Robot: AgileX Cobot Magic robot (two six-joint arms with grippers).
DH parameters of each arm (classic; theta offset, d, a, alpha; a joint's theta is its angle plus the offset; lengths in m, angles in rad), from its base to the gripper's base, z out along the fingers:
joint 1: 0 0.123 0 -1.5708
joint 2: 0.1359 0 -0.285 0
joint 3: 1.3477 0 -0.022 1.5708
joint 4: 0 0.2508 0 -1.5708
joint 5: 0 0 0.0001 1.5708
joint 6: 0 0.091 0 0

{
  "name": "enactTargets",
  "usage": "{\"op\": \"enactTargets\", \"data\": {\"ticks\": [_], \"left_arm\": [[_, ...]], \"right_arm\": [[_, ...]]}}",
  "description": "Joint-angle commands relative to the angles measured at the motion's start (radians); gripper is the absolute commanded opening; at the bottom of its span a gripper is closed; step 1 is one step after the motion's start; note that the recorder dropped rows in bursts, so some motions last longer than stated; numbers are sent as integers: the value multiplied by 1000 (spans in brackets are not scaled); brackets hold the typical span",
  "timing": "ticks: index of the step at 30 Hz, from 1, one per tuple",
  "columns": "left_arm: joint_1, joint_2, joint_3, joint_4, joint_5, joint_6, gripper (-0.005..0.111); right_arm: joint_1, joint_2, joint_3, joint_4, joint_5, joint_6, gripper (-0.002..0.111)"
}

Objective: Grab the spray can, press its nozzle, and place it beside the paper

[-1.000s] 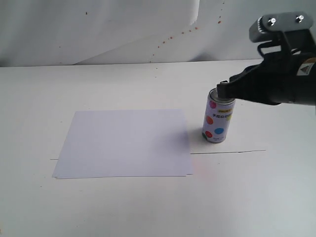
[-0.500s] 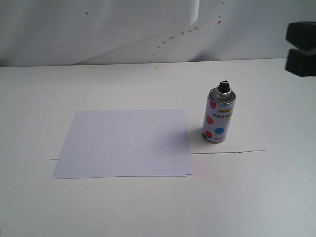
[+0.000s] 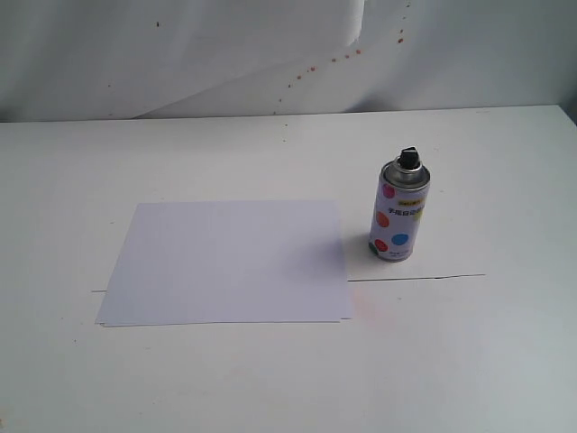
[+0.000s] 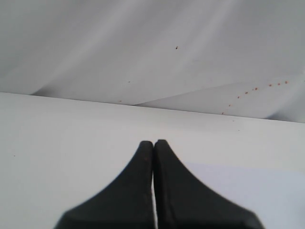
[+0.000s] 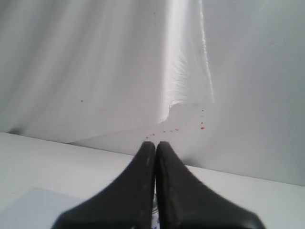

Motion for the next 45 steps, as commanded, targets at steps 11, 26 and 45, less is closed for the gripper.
{"op": "enactTargets", "data": {"ticks": [11, 26, 45], "left_arm": [[3, -4, 4, 3, 3, 0, 0], [3, -4, 4, 3, 3, 0, 0], [3, -4, 4, 3, 3, 0, 0]], "right_arm": [[-125, -61, 150, 67, 24, 4, 0], [-151, -211, 526, 86, -195, -20, 0], [-99, -296, 580, 113, -108, -161, 0]]}}
